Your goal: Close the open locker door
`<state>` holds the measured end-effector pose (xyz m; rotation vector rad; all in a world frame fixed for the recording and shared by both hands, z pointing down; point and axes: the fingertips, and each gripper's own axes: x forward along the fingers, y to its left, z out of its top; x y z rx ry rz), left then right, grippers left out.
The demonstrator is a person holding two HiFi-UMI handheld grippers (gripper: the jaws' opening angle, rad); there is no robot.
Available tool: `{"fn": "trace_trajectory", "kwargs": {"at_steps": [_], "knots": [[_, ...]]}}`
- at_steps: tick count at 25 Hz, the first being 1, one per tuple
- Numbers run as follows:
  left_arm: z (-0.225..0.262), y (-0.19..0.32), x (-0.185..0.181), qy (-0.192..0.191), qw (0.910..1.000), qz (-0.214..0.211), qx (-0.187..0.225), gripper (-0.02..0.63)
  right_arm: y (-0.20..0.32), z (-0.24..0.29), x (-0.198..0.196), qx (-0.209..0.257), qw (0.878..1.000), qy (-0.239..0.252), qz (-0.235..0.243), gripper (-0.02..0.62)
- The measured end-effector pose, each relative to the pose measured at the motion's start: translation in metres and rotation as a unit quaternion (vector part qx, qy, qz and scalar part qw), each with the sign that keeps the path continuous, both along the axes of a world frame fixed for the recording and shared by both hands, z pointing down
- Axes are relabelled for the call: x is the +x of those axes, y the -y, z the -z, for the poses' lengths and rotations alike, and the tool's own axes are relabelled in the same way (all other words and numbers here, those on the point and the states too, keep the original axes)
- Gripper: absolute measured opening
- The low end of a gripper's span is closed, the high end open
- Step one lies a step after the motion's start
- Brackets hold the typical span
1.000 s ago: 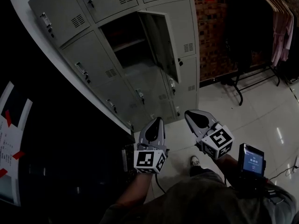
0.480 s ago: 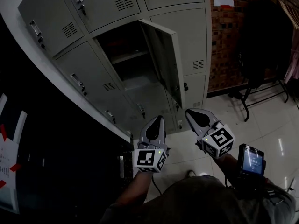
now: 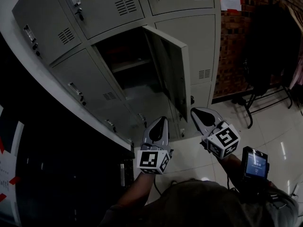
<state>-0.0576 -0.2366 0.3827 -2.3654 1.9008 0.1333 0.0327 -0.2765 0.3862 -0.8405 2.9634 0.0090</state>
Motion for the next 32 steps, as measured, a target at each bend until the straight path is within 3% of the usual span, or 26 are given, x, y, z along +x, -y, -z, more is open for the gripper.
{"fn": "trace_trajectory", "kwargs": {"at_steps": [2, 7, 11, 21, 26, 32], "knots": [[0.001, 0.004, -0.003, 0.0, 1.0, -0.006, -0.002, 0.0, 0.004, 0.0, -0.002, -0.004, 1.0, -0.003, 0.001, 0.008], [0.002, 0.013, -0.007, 0.003, 0.9999, -0.016, -0.004, 0.0, 0.016, 0.004, -0.007, -0.002, 1.0, -0.008, 0.02, 0.174], [0.001, 0.014, -0.01, 0.007, 0.9998, -0.016, -0.005, 0.0, 0.031, 0.01, -0.011, 0.007, 1.0, -0.006, 0.029, 0.213], [0.01, 0.02, -0.022, 0.013, 0.9999, 0.006, 0.002, 0.0, 0.056, 0.025, -0.035, 0.02, 0.996, -0.011, 0.084, 0.218], [0.009, 0.022, -0.024, 0.014, 0.9998, 0.017, -0.001, 0.0, 0.053, 0.027, -0.042, 0.029, 0.993, -0.016, 0.114, 0.144], [0.007, 0.017, -0.023, 0.016, 0.9993, 0.034, -0.005, 0.0, 0.044, 0.027, -0.047, 0.032, 0.99, -0.018, 0.133, 0.144]]}}
